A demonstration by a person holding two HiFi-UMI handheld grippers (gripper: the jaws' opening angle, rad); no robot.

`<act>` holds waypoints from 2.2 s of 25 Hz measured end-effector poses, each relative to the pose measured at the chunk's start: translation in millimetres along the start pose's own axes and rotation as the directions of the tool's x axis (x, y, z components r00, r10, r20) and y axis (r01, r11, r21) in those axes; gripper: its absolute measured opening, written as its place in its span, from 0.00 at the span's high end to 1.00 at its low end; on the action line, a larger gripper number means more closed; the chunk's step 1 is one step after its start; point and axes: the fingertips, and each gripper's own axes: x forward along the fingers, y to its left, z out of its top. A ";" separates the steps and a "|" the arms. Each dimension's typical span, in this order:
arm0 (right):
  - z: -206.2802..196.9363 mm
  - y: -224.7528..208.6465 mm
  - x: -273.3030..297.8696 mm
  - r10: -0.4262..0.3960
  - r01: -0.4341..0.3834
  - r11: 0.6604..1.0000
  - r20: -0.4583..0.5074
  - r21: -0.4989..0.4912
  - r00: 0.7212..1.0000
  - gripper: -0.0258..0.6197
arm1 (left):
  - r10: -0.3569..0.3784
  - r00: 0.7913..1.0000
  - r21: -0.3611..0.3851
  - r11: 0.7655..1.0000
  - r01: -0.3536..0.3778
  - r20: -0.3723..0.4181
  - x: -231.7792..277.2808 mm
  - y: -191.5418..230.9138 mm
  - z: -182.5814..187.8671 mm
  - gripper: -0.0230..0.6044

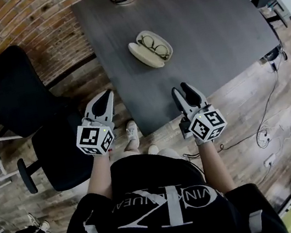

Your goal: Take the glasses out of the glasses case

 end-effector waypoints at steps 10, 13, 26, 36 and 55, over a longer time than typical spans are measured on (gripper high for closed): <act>12.3 -13.2 38.7 -0.029 0.028 0.999 -0.020 -0.031 0.999 0.70 | -0.070 0.998 -0.007 0.998 0.070 -0.008 55.5 17.7 8.4 0.94; 13.4 -17.1 49.3 -0.052 0.051 0.997 -0.036 -0.050 0.998 0.70 | -0.095 0.995 -0.006 0.995 0.095 -0.005 69.5 22.1 11.9 0.94; 18.8 -26.0 93.1 -0.144 0.132 0.983 -0.086 -0.130 0.986 0.70 | -0.205 0.978 0.043 0.977 0.207 -0.045 112.5 43.8 7.3 0.94; 17.1 -33.9 140.1 -0.141 0.049 0.943 -0.262 -0.330 0.955 0.72 | -0.182 0.982 -0.004 0.983 0.182 -0.049 133.0 46.3 0.3 0.94; -32.9 -49.6 207.7 -0.147 -0.155 0.900 -0.619 -0.407 0.771 0.72 | -0.048 0.997 -0.048 0.998 0.045 -0.061 132.1 57.8 -13.1 0.94</act>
